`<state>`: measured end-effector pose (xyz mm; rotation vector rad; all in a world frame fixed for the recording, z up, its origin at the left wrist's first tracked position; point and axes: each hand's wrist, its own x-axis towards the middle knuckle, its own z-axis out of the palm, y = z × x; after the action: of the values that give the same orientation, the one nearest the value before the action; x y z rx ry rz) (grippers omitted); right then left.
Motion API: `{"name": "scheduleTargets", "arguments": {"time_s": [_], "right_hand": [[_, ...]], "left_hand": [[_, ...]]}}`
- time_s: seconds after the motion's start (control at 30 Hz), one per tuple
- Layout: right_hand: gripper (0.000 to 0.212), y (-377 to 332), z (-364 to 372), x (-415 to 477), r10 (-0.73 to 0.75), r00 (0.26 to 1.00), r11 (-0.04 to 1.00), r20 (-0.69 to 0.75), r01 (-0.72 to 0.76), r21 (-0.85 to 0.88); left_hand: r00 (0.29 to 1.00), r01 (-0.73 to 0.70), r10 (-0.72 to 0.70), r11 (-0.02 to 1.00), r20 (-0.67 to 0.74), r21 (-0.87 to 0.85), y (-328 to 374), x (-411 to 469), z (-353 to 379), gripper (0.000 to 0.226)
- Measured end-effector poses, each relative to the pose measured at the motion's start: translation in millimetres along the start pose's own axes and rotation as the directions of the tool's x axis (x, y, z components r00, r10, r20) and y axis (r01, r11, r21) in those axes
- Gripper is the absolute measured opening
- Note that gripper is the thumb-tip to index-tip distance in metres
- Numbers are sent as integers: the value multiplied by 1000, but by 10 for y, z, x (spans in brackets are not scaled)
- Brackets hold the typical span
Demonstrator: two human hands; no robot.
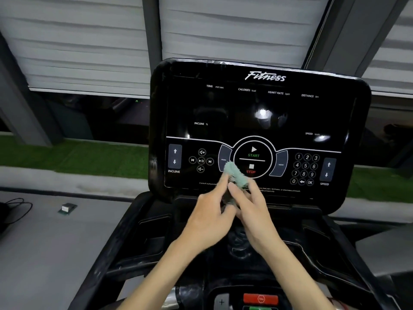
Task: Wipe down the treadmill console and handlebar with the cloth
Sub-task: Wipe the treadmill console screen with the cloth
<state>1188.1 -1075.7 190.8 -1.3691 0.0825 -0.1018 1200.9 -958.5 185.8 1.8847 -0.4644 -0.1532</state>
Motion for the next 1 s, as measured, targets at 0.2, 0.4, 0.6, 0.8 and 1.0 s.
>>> {"name": "scheduleTargets", "arguments": {"time_s": [0.2, 0.4, 0.6, 0.8, 1.0], "right_hand": [[24, 120, -125, 105, 28, 987, 999, -156, -31, -17], [17, 113, -143, 249, -316, 922, 831, -225, 155, -533], [38, 409, 212, 447, -488, 781, 292, 390, 567, -770], [51, 716, 397, 423, -261, 726, 75, 636, 673, -736], [31, 765, 495, 472, -339, 703, 86, 625, 684, -724]], "left_hand": [[991, -129, 128, 992, 29, 16, -266, 48, -62, 56], [782, -194, 489, 781, -386, 594, -765, 226, -529, 32], [816, 42, 492, 472, -302, 881, -935, 722, -1003, 59], [813, 74, 496, 430, -304, 900, -1047, 888, -1042, 62], [790, 67, 529, 430, -312, 900, -1102, 917, -1015, 64]]}}
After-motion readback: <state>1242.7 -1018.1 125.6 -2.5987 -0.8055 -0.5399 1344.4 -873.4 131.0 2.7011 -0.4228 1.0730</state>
